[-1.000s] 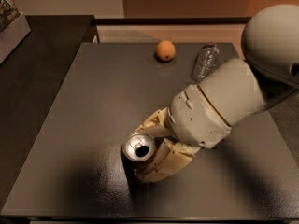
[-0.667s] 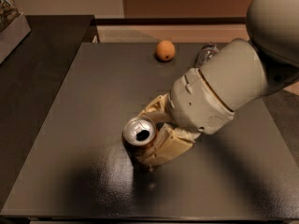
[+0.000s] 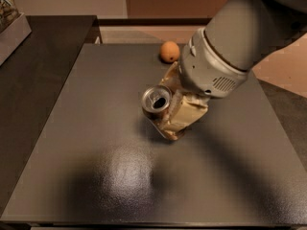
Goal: Knock orange can over
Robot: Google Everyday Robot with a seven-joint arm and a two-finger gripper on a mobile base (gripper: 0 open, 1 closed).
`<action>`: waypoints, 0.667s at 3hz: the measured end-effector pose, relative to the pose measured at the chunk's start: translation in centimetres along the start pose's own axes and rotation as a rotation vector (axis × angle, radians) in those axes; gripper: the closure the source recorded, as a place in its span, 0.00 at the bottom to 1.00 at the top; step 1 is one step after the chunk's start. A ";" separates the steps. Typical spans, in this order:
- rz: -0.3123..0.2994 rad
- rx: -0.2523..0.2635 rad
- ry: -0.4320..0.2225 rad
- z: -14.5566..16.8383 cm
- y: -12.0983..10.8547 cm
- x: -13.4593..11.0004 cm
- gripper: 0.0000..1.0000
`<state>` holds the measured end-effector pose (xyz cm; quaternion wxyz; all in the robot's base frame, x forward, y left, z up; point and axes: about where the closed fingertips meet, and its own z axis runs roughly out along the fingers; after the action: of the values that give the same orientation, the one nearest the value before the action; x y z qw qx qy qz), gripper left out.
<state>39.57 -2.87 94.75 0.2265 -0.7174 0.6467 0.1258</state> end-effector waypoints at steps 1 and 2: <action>-0.042 0.062 0.143 -1.7 -2.1 1.8 1.00; -0.097 0.103 0.286 -3.0 -3.3 4.3 1.00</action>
Offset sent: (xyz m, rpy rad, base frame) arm 0.0568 -0.0889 0.0042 -0.4602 -0.2138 -0.0026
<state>43.03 -7.86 95.84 0.1743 -0.7458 0.6426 -0.0220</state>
